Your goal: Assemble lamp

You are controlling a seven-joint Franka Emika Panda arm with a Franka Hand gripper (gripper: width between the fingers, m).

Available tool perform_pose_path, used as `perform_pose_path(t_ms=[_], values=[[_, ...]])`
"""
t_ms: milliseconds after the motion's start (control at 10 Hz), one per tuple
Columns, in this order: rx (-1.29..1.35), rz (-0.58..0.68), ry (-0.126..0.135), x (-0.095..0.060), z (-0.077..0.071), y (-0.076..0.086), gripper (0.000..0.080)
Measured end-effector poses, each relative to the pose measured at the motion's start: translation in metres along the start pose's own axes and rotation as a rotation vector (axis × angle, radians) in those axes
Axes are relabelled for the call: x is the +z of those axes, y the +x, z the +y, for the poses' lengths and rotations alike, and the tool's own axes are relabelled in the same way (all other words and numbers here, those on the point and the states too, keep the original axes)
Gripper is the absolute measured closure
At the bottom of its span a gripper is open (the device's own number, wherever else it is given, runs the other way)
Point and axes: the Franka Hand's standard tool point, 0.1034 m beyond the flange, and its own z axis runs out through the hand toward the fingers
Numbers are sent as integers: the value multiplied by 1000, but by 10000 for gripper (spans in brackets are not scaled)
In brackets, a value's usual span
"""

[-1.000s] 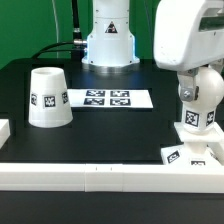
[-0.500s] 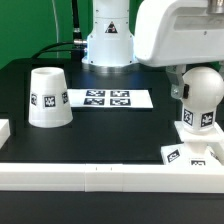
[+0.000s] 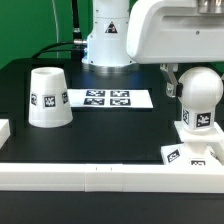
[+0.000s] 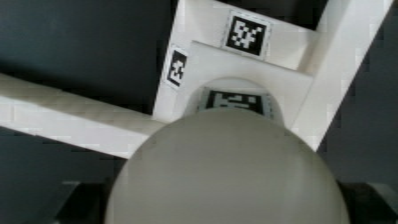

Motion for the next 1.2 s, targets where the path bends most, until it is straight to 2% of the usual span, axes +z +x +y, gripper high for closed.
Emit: perform_pose_path(t_ms=[400, 700, 1200], values=[[460, -4, -7, 1, 0, -2, 220], [757, -38, 24, 4, -2, -7, 220], [1001, -66, 23, 4, -4, -8, 220]])
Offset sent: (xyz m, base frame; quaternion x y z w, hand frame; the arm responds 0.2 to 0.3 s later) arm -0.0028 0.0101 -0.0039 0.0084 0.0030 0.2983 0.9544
